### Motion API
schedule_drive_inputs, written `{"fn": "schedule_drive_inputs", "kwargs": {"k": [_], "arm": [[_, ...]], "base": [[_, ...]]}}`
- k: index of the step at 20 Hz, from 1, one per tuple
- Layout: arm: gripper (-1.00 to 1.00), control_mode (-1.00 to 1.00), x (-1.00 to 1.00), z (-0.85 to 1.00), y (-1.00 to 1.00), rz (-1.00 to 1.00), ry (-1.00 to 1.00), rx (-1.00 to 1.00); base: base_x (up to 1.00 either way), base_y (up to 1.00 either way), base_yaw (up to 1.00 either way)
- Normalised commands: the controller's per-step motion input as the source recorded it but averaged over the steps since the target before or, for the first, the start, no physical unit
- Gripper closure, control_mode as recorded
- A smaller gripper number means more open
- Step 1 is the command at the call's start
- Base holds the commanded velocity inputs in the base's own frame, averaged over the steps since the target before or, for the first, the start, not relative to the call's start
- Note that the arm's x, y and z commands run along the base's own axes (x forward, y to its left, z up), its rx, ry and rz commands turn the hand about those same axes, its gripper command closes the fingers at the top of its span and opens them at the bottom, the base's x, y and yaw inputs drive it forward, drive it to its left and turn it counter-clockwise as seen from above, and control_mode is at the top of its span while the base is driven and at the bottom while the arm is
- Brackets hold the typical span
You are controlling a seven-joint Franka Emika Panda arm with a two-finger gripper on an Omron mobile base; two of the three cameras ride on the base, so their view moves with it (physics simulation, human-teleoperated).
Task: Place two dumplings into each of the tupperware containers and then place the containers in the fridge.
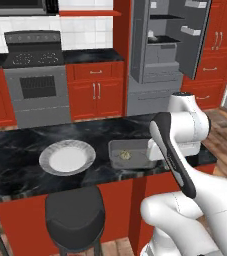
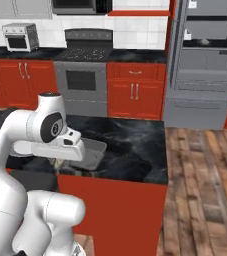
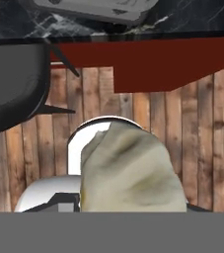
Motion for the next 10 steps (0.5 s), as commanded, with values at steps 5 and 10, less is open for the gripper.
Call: {"fn": "schedule_drive_inputs", "kwargs": {"k": [5, 10], "arm": [[1.0, 1.0, 0.0, 0.0, 0.0, 0.0, 0.0, 0.0], [1.0, 1.0, 0.0, 0.0, 0.0, 0.0, 0.0, 0.0]], "base": [[0.34, -0.25, 0.0], [0.44, -0.05, 0.0]]}}
